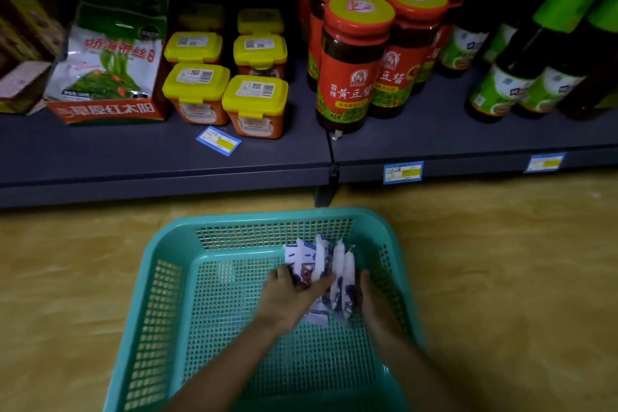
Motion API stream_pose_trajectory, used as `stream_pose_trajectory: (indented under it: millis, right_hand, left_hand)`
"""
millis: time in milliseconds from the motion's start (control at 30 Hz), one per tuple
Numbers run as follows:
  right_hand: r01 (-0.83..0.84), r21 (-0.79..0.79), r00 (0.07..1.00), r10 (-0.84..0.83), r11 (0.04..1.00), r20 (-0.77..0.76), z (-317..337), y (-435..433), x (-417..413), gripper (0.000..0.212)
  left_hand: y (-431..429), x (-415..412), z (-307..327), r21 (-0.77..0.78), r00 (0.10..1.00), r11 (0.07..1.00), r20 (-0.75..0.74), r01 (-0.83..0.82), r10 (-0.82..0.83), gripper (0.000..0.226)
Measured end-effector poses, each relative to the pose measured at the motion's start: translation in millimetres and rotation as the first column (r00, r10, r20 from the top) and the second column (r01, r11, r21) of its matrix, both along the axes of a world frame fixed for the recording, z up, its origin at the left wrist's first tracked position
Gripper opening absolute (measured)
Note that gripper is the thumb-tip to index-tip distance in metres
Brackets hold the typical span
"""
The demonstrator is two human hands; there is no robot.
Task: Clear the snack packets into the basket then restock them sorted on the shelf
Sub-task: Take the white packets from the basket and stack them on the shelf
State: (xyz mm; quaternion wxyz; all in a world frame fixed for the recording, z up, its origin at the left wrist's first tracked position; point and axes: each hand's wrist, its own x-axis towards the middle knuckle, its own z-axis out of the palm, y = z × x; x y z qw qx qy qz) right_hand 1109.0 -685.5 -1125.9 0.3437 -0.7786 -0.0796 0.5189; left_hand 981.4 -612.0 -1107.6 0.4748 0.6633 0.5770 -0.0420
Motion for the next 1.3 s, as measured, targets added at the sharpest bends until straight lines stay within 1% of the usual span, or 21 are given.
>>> stream_pose_trajectory:
  millis: [100, 133, 233, 267, 333, 367, 400, 500, 533, 567, 600, 633, 733, 800, 867, 900, 967, 1000, 1100, 1167, 1300]
  right_hand:
    - [0.012, 0.102, 0.995, -0.002, 0.995, -0.098, -3.6, -4.6, 1.5, 0.046]
    - [0.003, 0.143, 0.99, 0.017, 0.99, -0.141, -3.0, -6.2, 2.0, 0.046]
    - [-0.036, 0.227, 0.963, 0.094, 0.973, -0.252, 1.7, -2.0, 1.1, 0.05]
    - [-0.024, 0.253, 0.948, 0.103, 0.967, -0.301, 0.8, 0.2, 1.2, 0.051]
    - [-0.009, 0.273, 0.932, 0.107, 0.962, -0.347, 1.4, 4.6, 0.3, 0.051]
    - [-0.015, 0.272, 0.93, 0.114, 0.962, -0.351, -0.3, 5.9, 0.5, 0.051]
    - [-0.014, 0.266, 0.928, 0.111, 0.964, -0.355, -1.4, 6.6, 0.5, 0.051]
    - [0.011, 0.234, 0.93, 0.076, 0.972, -0.359, -3.6, 7.5, 1.1, 0.055]
    - [0.011, 0.227, 0.933, 0.072, 0.974, -0.352, -3.3, 7.5, 1.3, 0.056]
    - [0.008, 0.223, 0.935, 0.072, 0.975, -0.348, -2.7, 7.4, 2.2, 0.055]
    - [0.001, 0.223, 0.937, 0.077, 0.975, -0.342, -2.0, 6.7, 3.7, 0.052]
    - [-0.007, 0.233, 0.939, 0.086, 0.972, -0.333, 0.4, 5.8, 4.3, 0.047]
    - [0.005, 0.262, 0.942, 0.083, 0.965, -0.324, 7.9, 1.9, 3.8, 0.027]
    - [0.034, 0.261, 0.951, 0.048, 0.965, -0.304, 18.2, 1.7, 1.0, 0.032]
    - [0.083, 0.271, 0.966, -0.011, 0.959, -0.257, 32.5, 2.4, 0.2, 0.049]
    - [0.092, 0.279, 0.973, -0.026, 0.956, -0.23, 43.0, 3.7, -0.4, 0.051]
    - [0.084, 0.282, 0.979, -0.025, 0.956, -0.205, 77.8, 6.8, -3.5, 0.036]
    - [0.072, 0.288, 0.979, -0.012, 0.955, -0.203, 98.0, 7.2, -4.9, 0.031]
    - [-0.001, 0.308, 0.987, 0.051, 0.951, -0.155, 184.5, 8.9, -16.8, 0.031]
    - [-0.014, 0.323, 0.99, 0.059, 0.946, -0.13, 250.7, 9.7, -26.0, 0.028]
    - [-0.038, 0.39, 0.99, 0.088, 0.92, -0.112, 402.0, 23.5, -44.2, 0.02]
  left_hand:
    - [2.3, 0.1, -3.2, -0.029, 0.997, 0.997, 0.012, -0.077, 0.078, 0.067]
    - [5.1, -0.7, -6.1, -0.068, 0.993, 0.991, 0.026, -0.111, 0.113, 0.065]
    - [17.8, -4.8, -23.3, -0.212, 0.96, 0.949, 0.103, -0.235, 0.261, 0.07]
    - [20.5, -5.0, -22.7, -0.277, 0.94, 0.924, 0.14, -0.265, 0.311, 0.063]
    - [22.0, -3.3, -6.6, -0.357, 0.911, 0.887, 0.177, -0.292, 0.371, 0.029]
    - [22.7, -3.0, -4.1, -0.378, 0.903, 0.876, 0.183, -0.3, 0.388, 0.02]
    - [23.9, -2.9, -4.9, -0.392, 0.895, 0.865, 0.182, -0.313, 0.406, 0.02]
    - [26.0, -2.2, -5.3, -0.403, 0.887, 0.864, 0.212, -0.303, 0.41, 0.043]
    - [25.9, -2.4, -4.7, -0.411, 0.891, 0.863, 0.211, -0.293, 0.402, 0.041]
    - [25.1, -2.2, -1.6, -0.42, 0.891, 0.863, 0.22, -0.28, 0.396, 0.029]
    - [23.3, -2.6, 1.1, -0.429, 0.895, 0.863, 0.223, -0.267, 0.387, 0.017]
    - [21.7, -3.6, 0.4, -0.433, 0.894, 0.865, 0.236, -0.254, 0.381, 0.013]
    - [19.6, -8.5, 4.4, -0.464, 0.858, 0.844, 0.285, -0.268, 0.429, 0.017]
    - [19.7, -14.6, 17.7, -0.51, 0.822, 0.813, 0.311, -0.28, 0.478, 0.012]
    - [21.9, -24.5, 35.3, -0.555, 0.787, 0.778, 0.323, -0.293, 0.527, 0.013]
    - [23.0, -31.3, 46.5, -0.564, 0.767, 0.764, 0.325, -0.312, 0.553, 0.022]
    - [24.1, -47.0, 74.0, -0.561, 0.734, 0.758, 0.351, -0.333, 0.582, 0.046]
    - [24.4, -54.7, 92.9, -0.544, 0.728, 0.767, 0.363, -0.341, 0.581, 0.053]
    - [24.5, -79.3, 174.7, -0.5, 0.681, 0.787, 0.435, -0.361, 0.589, 0.055]
    - [28.5, -96.7, 240.3, -0.469, 0.675, 0.802, 0.458, -0.37, 0.579, 0.061]
    - [38.0, -137.4, 384.4, -0.505, 0.665, 0.781, 0.446, -0.366, 0.6, 0.064]
